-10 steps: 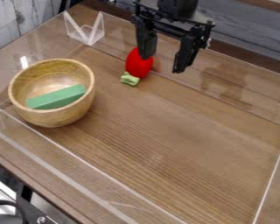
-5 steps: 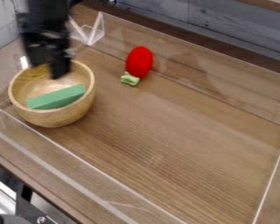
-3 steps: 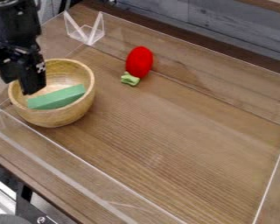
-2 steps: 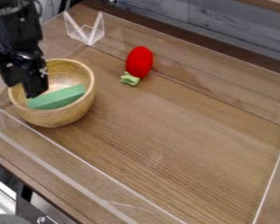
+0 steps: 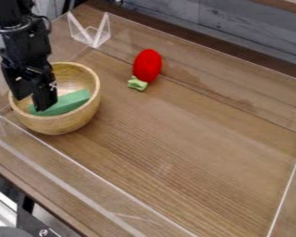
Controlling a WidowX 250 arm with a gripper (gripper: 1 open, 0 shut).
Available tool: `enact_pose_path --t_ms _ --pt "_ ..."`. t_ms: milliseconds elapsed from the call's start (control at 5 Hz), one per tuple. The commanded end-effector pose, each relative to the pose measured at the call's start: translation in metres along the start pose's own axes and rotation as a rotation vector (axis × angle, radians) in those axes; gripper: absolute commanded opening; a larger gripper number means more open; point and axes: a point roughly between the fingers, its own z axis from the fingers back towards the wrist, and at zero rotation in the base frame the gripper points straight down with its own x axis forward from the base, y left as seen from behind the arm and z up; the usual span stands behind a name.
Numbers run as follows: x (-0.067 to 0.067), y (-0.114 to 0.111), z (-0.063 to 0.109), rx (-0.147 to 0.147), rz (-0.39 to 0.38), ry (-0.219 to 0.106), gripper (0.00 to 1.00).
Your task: Remove the green block from the brown bowl and put it on the table
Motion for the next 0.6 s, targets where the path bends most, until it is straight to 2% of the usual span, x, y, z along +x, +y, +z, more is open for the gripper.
enact_pose_path --t_ms 0,200,400 --pt "0.011 0.005 0.010 0.026 -0.037 -0.041 1.00" --pt "0.010 0.013 0.007 0.015 -0.021 -0.046 0.00" --pt "0.007 0.021 0.004 0.000 0.000 -0.051 0.00"
